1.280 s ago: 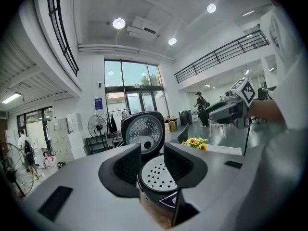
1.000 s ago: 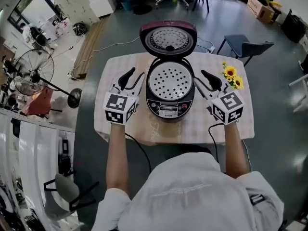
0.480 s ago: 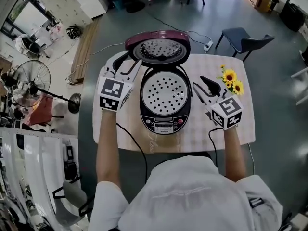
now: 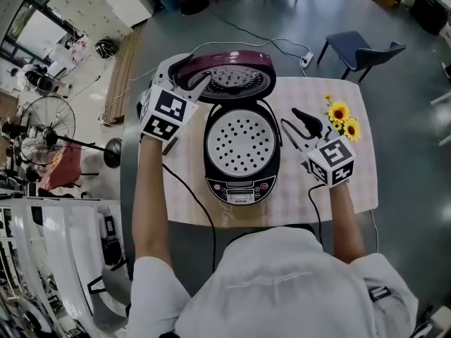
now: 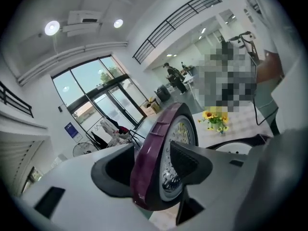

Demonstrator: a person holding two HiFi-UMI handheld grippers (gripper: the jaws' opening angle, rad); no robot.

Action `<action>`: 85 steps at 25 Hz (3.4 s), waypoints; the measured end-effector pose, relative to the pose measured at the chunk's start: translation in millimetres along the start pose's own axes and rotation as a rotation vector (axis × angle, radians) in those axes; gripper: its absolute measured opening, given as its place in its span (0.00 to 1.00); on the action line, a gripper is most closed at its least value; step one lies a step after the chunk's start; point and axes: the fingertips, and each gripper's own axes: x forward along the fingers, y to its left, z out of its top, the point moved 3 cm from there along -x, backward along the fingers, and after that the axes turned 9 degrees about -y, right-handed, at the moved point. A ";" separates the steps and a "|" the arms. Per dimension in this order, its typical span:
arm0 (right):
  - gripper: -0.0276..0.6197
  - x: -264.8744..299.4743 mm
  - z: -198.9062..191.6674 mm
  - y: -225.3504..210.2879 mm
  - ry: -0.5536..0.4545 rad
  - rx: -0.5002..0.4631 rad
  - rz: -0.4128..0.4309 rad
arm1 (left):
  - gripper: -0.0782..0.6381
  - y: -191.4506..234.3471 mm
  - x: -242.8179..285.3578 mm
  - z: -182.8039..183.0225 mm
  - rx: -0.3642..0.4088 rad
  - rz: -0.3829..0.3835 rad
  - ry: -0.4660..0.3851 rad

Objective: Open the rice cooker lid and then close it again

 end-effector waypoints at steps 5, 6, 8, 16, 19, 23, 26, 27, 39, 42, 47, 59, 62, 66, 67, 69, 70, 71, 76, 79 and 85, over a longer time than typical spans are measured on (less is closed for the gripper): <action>0.31 1.8 -1.4 -5.6 0.003 0.010 -0.006 | 0.45 2.6 12.5 -4.6 0.010 -0.079 0.020; 0.31 0.9 -2.5 -6.3 0.006 0.011 -0.007 | 0.44 3.3 13.2 -4.1 0.004 -0.083 0.007; 0.31 -1.4 -5.7 -7.7 0.014 0.012 -0.011 | 0.41 4.6 13.0 -3.6 -0.016 -0.079 -0.014; 0.30 -8.0 -9.5 2.9 0.018 0.001 -0.007 | 0.40 -2.3 6.3 -5.3 -0.089 -0.018 -0.070; 0.30 -11.7 -6.0 9.0 0.012 -0.009 -0.004 | 0.41 -8.3 0.4 -4.2 -0.092 -0.012 -0.073; 0.30 -18.9 -2.8 19.4 0.006 -0.022 -0.002 | 0.41 -21.1 -11.1 -4.0 -0.090 -0.016 -0.062; 0.30 -26.1 0.4 26.7 0.001 -0.028 -0.003 | 0.41 -32.1 -21.9 -1.7 -0.085 -0.031 -0.050; 0.30 -27.8 1.8 29.1 -0.003 -0.030 -0.004 | 0.41 -35.5 -25.9 -0.6 -0.084 -0.037 -0.048; 0.30 -46.0 -5.8 65.9 -0.011 -0.002 0.042 | 0.41 -111.4 -80.0 -6.3 -0.007 -0.175 0.056; 0.30 -53.8 -6.9 71.5 -0.005 -0.001 0.036 | 0.40 -128.4 -87.2 -9.2 0.008 -0.193 0.081; 0.30 -63.9 -14.0 88.9 0.009 0.006 0.056 | 0.41 -156.1 -97.7 -17.4 -0.019 -0.229 0.106; 0.30 -71.0 -20.0 104.6 0.038 -0.007 0.069 | 0.35 -190.4 -108.2 -36.4 -0.066 -0.282 0.112; 0.30 -72.6 -24.1 108.0 0.049 -0.010 0.071 | 0.33 -198.4 -108.6 -42.2 -0.092 -0.289 0.109; 0.30 -70.0 -28.7 113.0 0.068 -0.018 0.080 | 0.28 -208.6 -108.8 -52.5 -0.130 -0.301 0.114; 0.30 -69.3 -29.1 114.5 0.073 -0.022 0.083 | 0.26 -211.9 -109.1 -54.9 -0.140 -0.305 0.116; 0.30 -68.6 -29.3 118.1 0.082 -0.026 0.092 | 0.26 -219.3 -110.1 -58.7 -0.163 -0.315 0.119; 0.30 -68.0 -29.3 119.8 0.086 -0.028 0.097 | 0.26 -222.7 -110.6 -60.5 -0.176 -0.319 0.120; 0.30 -66.8 -29.3 121.4 0.089 -0.029 0.102 | 0.26 -225.3 -111.0 -62.3 -0.190 -0.323 0.121; 0.30 -60.1 -32.5 128.9 0.106 -0.027 0.129 | 0.26 -237.8 -110.0 -72.1 -0.253 -0.335 0.126; 0.30 -59.1 -39.4 132.3 0.116 -0.021 0.140 | 0.26 -246.0 -108.4 -79.1 -0.286 -0.334 0.130; 0.30 -59.1 -49.9 135.7 0.138 -0.005 0.150 | 0.26 -257.6 -106.0 -93.9 -0.346 -0.338 0.150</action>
